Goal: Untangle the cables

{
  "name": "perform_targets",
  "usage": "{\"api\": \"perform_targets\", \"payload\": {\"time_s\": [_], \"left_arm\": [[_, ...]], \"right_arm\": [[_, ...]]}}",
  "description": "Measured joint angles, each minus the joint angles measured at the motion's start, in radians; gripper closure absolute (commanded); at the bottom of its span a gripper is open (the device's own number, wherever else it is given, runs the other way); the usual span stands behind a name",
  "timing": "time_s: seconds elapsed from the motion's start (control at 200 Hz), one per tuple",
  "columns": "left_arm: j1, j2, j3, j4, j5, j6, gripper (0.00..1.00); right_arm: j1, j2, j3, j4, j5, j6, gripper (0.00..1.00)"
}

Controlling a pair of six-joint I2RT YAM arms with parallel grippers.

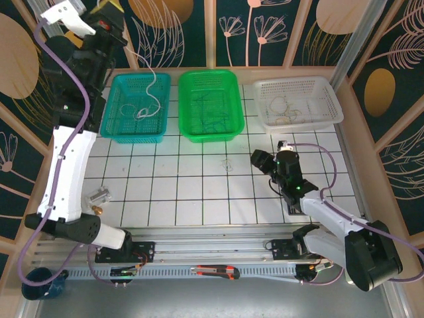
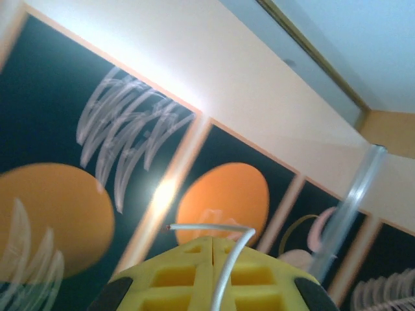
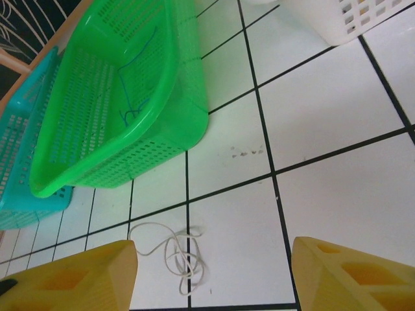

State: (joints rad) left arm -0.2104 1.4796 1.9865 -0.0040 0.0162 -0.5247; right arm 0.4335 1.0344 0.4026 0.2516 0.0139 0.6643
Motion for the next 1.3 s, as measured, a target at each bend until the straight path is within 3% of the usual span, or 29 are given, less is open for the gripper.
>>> {"api": "perform_targets", "payload": {"time_s": [0.31,0.54,0.966,1.031,1.136,1.171,1.211,1.301], "left_arm": [[0.093,0.213,0.255,-0.102,-0.056,0.078,1.0],[0.117,0.451,0.584,-0.225,-0.072,0.11,1.0],[0.175,0.653,0.755,-0.402,-0.132,0.132,1.0],[0.175,0.711,0.833,-0.454,-0.142,0.136,0.94],[0.175,0.809,0.961,-0.539,-0.159,0.143,0.74],[0.175,0.825,0.972,-0.56,-0.163,0.148,0.64],[0.175,0.839,0.978,-0.591,-0.168,0.157,0.47],[0.175,0.86,0.98,-0.648,-0.185,0.153,0.23]], "right_arm": [[0.0,0.0,0.007,-0.025,-0.051,-0.011,0.35],[0.0,0.0,0.022,-0.034,-0.068,-0.037,0.35],[0.0,-0.011,0.023,-0.047,-0.102,-0.061,0.35],[0.0,-0.017,0.023,-0.05,-0.106,-0.064,0.35],[0.0,-0.027,0.023,-0.051,-0.115,-0.064,0.35],[0.0,-0.032,0.023,-0.053,-0.117,-0.064,0.35],[0.0,-0.036,0.023,-0.055,-0.119,-0.064,0.35],[0.0,-0.046,0.023,-0.064,-0.121,-0.065,0.35]]}}
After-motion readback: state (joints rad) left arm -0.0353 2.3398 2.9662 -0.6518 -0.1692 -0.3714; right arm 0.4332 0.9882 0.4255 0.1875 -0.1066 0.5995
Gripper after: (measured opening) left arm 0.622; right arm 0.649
